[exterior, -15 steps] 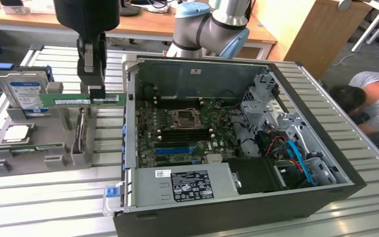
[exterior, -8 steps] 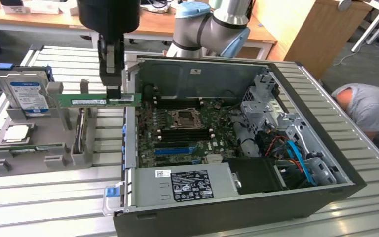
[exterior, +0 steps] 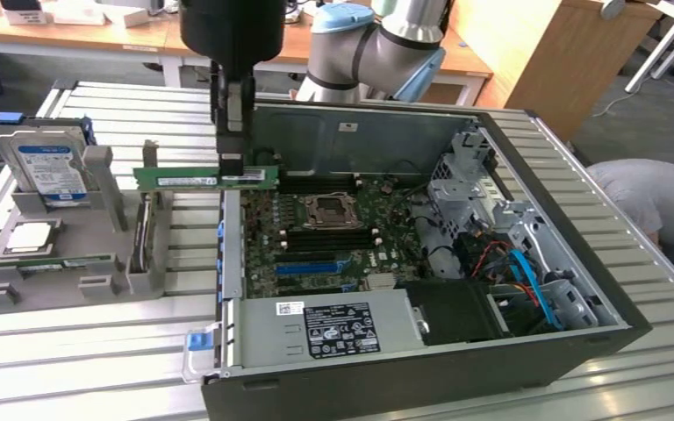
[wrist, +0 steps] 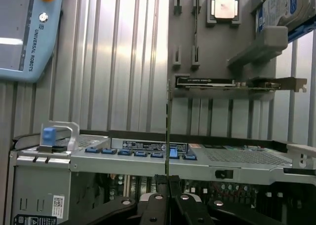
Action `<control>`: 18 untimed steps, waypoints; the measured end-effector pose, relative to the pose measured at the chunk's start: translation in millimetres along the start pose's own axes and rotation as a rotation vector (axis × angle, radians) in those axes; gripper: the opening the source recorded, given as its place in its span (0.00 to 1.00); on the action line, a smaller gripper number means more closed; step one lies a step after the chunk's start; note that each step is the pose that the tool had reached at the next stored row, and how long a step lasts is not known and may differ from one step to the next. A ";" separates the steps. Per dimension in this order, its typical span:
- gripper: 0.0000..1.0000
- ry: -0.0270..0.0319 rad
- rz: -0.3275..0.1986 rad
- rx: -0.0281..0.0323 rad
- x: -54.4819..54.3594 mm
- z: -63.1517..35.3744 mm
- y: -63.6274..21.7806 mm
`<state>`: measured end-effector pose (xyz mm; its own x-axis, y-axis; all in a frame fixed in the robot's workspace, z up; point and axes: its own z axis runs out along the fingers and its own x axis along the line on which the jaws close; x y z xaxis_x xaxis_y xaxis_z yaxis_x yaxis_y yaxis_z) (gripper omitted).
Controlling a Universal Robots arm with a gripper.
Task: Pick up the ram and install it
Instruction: 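Pick up the ram and move it above insertion slot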
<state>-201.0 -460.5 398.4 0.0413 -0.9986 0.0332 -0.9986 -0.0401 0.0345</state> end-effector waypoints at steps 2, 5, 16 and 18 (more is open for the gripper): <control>0.12 0.0000 0.000 -0.0001 0.3 -0.2 -6.3; 0.12 0.0001 0.000 -0.0004 0.7 -0.6 -15.9; 0.12 0.0000 0.000 -0.0007 2.3 -1.6 -49.7; 0.12 0.0000 0.000 -0.0007 2.6 -1.8 -55.5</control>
<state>-145.4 -460.8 398.4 0.0414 -0.9986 0.0333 -0.9986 -0.0402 0.0351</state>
